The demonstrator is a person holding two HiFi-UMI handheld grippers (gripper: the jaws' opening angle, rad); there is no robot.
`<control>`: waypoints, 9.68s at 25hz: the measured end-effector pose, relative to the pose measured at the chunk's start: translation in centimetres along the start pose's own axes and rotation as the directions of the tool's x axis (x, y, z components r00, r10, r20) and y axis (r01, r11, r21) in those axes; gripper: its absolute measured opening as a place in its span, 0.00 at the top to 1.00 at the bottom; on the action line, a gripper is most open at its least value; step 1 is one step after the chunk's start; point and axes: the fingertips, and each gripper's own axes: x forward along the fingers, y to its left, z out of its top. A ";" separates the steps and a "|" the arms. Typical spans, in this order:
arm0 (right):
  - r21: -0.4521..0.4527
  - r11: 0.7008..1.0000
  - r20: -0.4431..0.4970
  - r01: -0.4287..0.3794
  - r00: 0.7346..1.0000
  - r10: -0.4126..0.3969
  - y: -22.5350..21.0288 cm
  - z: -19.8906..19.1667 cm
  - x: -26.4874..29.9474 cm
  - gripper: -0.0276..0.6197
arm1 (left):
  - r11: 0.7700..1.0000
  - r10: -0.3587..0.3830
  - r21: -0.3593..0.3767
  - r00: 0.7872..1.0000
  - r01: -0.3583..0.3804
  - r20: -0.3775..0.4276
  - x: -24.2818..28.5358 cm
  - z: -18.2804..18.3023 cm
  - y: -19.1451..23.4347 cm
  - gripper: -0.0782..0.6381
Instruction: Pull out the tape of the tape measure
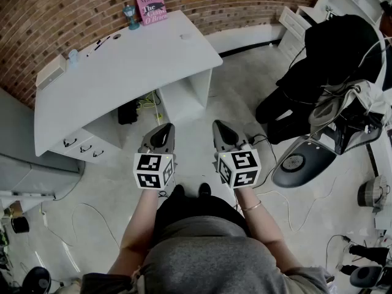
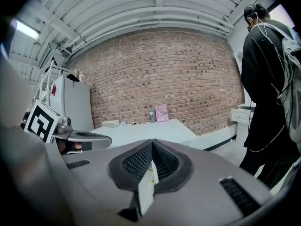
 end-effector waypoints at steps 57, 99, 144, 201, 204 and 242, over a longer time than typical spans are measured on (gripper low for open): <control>0.071 0.997 -0.069 -0.002 0.998 0.007 -8.9 4.1 20.7 0.73 | 0.995 0.071 -0.075 0.997 -0.073 -0.019 18.0 4.8 13.8 0.73; -0.114 0.977 -0.293 -0.178 0.946 0.138 -19.1 7.1 48.9 0.64 | 0.941 0.254 -0.194 0.958 -0.277 -0.133 32.6 6.4 27.3 0.73; -0.245 0.806 -0.519 -0.539 0.775 0.360 -14.3 1.4 54.8 0.62 | 0.780 0.497 -0.296 0.833 -0.551 -0.241 29.5 2.9 29.4 0.73; -0.343 0.503 -0.420 -0.794 0.608 0.673 9.3 1.5 38.5 0.62 | 0.865 0.291 -0.411 0.955 -0.288 -0.055 18.0 4.2 28.2 0.85; -0.347 0.504 -0.434 -0.791 0.612 0.661 9.4 1.1 38.3 0.62 | 0.865 0.307 -0.392 0.949 -0.312 -0.078 17.8 3.7 28.3 0.85; -0.311 0.806 -0.533 -0.503 0.795 0.291 -8.7 0.6 45.8 0.62 | 0.616 0.611 -0.354 0.710 -0.704 -0.351 5.9 -4.1 39.3 0.85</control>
